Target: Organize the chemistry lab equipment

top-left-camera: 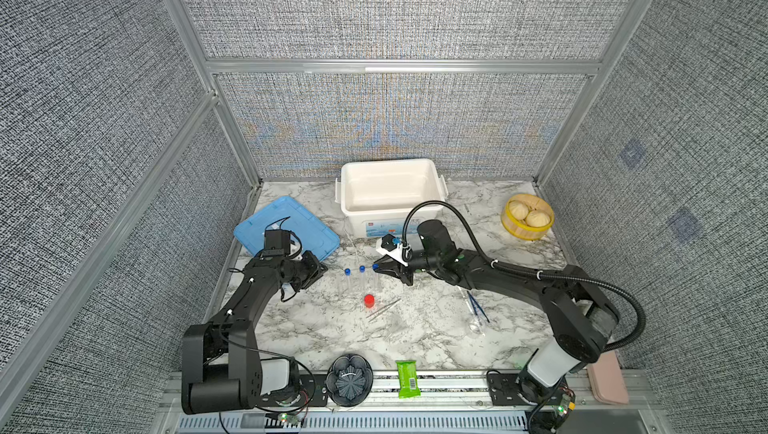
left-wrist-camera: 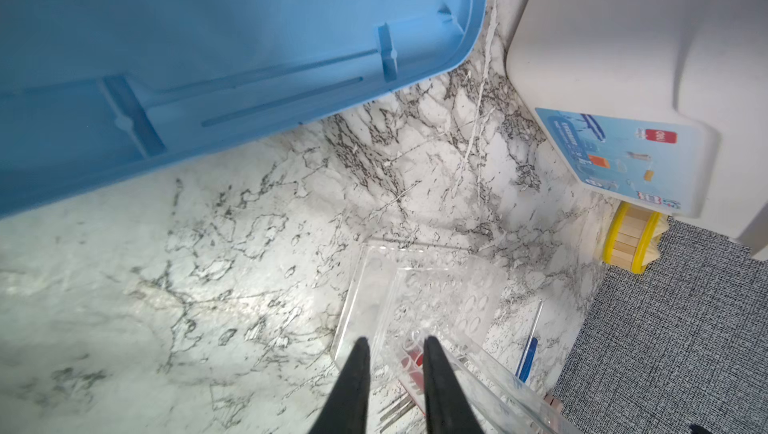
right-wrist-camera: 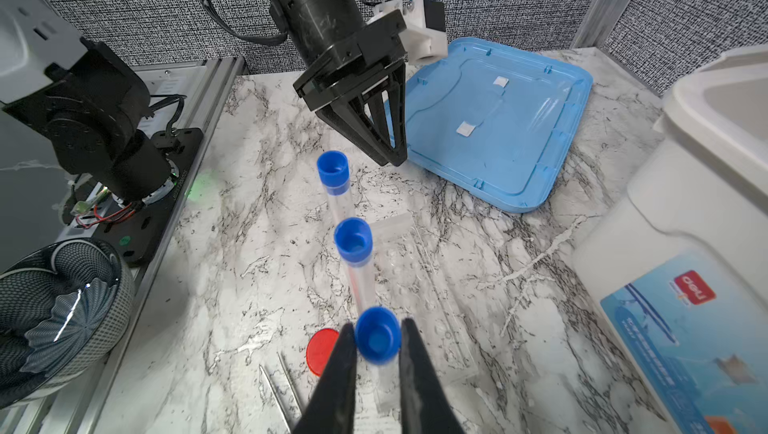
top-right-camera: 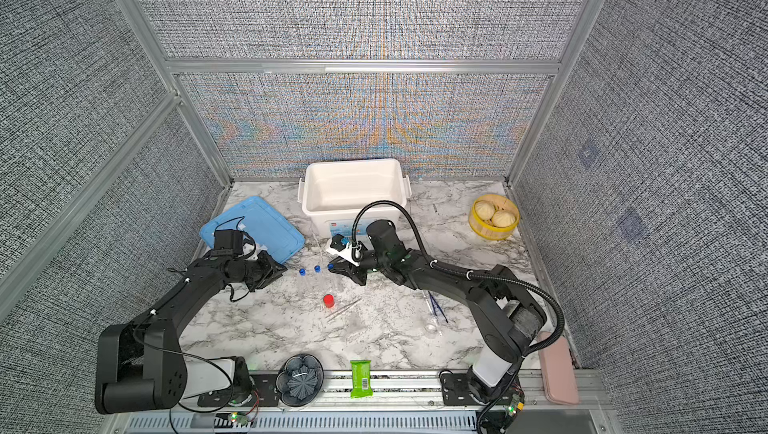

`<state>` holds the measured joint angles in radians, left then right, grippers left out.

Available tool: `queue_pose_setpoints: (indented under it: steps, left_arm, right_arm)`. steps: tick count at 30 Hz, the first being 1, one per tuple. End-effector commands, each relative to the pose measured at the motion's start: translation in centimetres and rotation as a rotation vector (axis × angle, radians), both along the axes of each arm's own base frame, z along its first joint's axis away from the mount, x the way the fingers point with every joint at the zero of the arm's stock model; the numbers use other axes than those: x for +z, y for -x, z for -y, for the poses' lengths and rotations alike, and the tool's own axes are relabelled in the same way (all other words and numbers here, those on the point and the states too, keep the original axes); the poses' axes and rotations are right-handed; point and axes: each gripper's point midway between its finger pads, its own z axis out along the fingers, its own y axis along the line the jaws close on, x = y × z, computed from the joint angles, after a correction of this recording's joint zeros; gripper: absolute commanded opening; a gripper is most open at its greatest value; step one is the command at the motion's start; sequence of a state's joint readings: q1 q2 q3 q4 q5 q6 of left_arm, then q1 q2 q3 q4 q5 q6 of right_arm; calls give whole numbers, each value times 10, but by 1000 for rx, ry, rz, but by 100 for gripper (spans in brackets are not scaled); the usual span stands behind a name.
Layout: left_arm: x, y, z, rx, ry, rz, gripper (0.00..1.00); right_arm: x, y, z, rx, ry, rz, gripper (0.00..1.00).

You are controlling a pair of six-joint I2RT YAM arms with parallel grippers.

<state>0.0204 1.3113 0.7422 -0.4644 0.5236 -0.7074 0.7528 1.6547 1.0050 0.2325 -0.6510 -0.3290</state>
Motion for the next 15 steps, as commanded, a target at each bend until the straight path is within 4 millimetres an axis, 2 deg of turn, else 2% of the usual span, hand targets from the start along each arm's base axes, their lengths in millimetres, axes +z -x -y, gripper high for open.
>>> queue_pose_setpoints:
  steps: [1, 12, 13, 15]
  left_arm:
    - [4, -4, 1, -7, 5, 25, 25]
    - [3, -4, 1, -8, 6, 32, 26]
    - [3, -5, 1, -8, 6, 31, 25]
    - [4, -6, 2, -15, 11, 25, 25]
  right_arm:
    - [4, 0, 0, -1, -8, 10, 19]
    - [11, 6, 1, 39, -24, 33, 24]
    - [4, 10, 4, 44, -13, 28, 25]
    - [3, 12, 6, 46, -13, 35, 25]
